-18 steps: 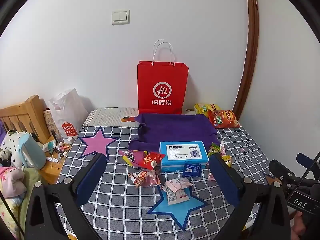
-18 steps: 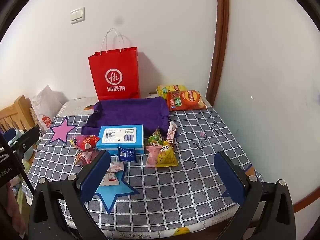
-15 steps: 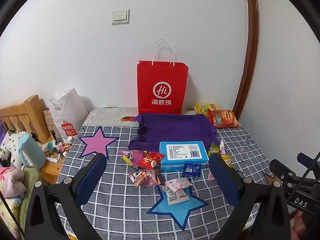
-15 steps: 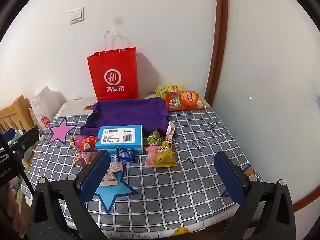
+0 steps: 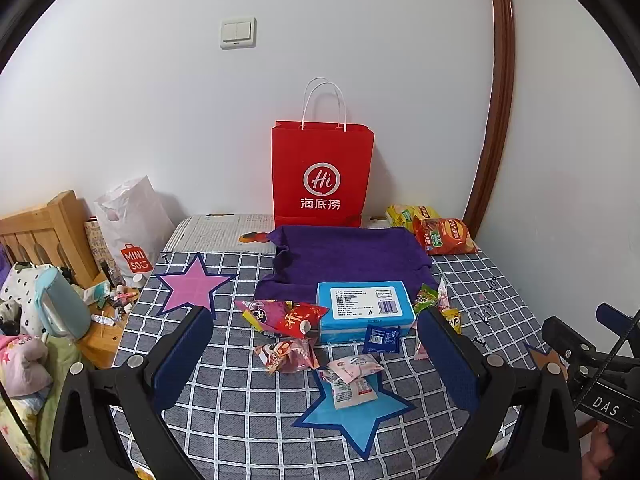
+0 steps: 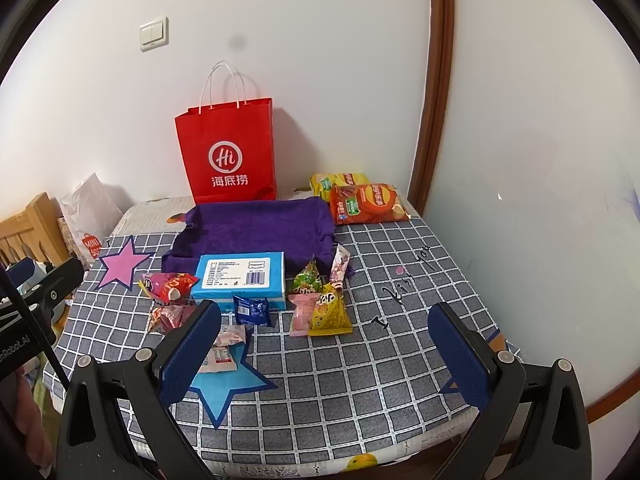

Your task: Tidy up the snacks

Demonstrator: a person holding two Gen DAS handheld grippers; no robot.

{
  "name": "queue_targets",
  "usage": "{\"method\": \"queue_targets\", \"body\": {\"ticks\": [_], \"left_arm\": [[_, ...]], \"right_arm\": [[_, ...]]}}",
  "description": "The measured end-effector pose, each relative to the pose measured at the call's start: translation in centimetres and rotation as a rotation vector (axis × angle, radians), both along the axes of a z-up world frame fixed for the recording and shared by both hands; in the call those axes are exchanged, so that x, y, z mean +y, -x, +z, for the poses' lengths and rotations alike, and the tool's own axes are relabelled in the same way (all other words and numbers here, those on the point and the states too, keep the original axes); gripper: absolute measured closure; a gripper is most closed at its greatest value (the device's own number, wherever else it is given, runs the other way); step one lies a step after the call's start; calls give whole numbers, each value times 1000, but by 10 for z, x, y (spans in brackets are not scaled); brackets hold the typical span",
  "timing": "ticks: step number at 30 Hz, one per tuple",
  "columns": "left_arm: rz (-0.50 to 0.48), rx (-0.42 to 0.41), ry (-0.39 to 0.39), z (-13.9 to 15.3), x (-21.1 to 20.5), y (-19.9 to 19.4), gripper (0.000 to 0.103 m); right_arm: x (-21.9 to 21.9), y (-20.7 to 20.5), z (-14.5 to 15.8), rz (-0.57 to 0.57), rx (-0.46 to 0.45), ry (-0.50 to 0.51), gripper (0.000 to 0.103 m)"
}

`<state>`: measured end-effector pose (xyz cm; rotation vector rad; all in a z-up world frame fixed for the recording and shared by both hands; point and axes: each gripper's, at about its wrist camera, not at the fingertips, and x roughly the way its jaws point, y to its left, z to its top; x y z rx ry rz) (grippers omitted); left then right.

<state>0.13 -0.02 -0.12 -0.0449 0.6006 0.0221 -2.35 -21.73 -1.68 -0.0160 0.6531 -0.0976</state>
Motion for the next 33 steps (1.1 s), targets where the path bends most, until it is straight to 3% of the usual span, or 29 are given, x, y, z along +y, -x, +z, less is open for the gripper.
{"method": "queue_targets", "body": {"ticks": [3,33], "left_arm": [[1,2,-4,-10,-4,-1,1],[-7,10,15,-3,-6,1,1]], "right_arm": [[0,1,1,1,-1,-2,1],[4,3,0,7,-6,-4,1]]}}
